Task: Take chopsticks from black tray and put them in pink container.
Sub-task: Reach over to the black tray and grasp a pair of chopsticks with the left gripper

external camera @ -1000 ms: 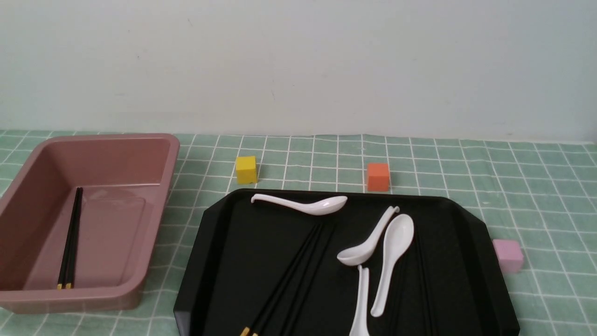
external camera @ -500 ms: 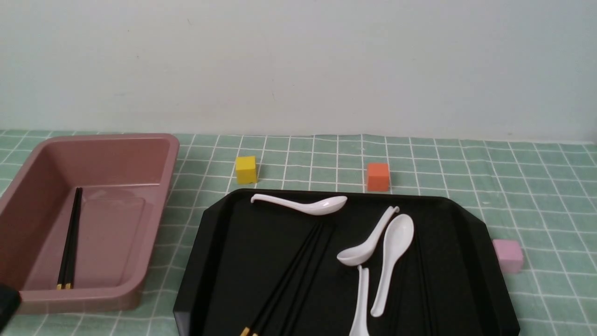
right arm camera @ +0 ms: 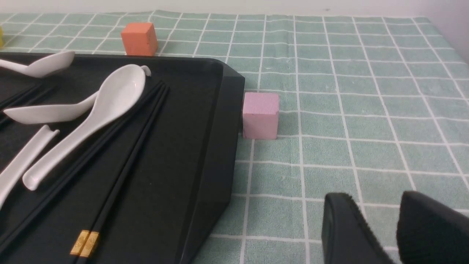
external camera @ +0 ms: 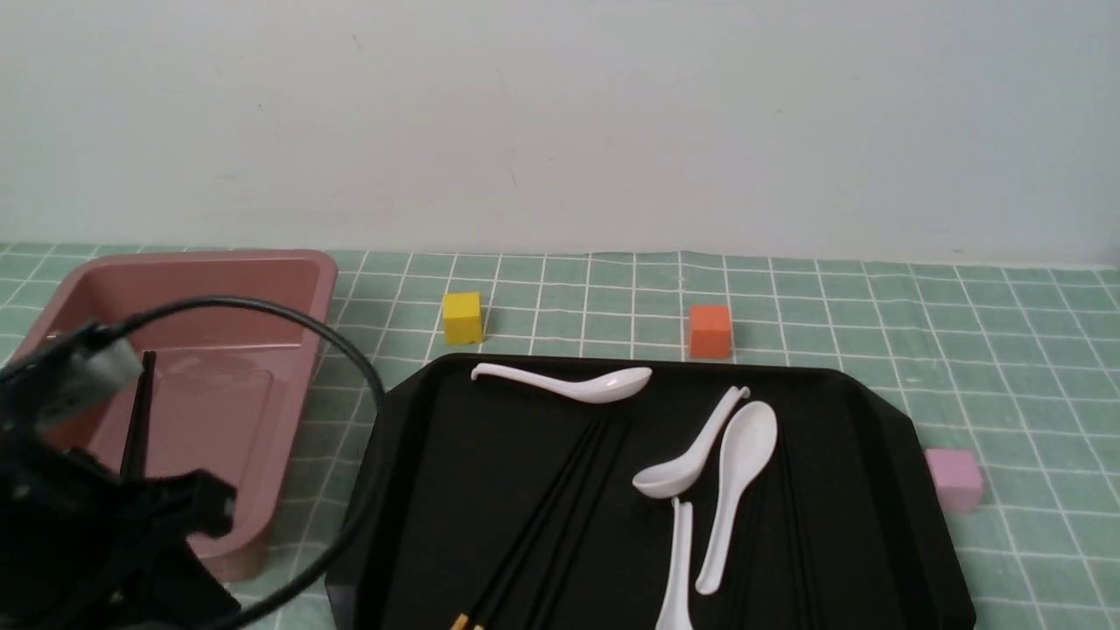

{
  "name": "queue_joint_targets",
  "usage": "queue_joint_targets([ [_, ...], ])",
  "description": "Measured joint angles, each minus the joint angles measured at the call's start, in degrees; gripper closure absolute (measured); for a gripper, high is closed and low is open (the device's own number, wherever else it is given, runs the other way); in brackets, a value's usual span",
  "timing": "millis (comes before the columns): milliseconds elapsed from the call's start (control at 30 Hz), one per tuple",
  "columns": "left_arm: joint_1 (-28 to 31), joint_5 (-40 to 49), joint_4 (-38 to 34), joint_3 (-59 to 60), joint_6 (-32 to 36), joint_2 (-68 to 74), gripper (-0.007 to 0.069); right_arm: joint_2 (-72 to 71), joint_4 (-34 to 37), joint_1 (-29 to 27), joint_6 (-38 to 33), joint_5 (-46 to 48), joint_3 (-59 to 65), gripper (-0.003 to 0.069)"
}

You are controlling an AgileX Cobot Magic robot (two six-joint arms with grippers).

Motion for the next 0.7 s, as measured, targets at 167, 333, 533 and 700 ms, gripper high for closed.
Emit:
queue_joint_targets([
  [167, -8.75, -3.89, 1.57, -3.05, -1.88, 8.75, 0.0637, 0.0, 0.0, 0.0, 0.0, 0.0, 0.0, 0.0419],
  [333, -22.33, -8.17, 8.45, -7.65, -8.98, 16.58, 0.0637, 0.0, 0.0, 0.0, 0.0, 0.0, 0.0, 0.0419],
  [533, -30.67, -11.71, 20.06, -11.68, -15.7, 23.56, 0.0585, 0.0, 0.0, 0.0, 0.0, 0.0, 0.0, 0.0419],
  [700, -32.65, -17.27, 24.5, -12.13, -16.83, 28.3, 0.0425, 0.0, 0.0, 0.0, 0.0, 0.0, 0.0, 0.0419],
])
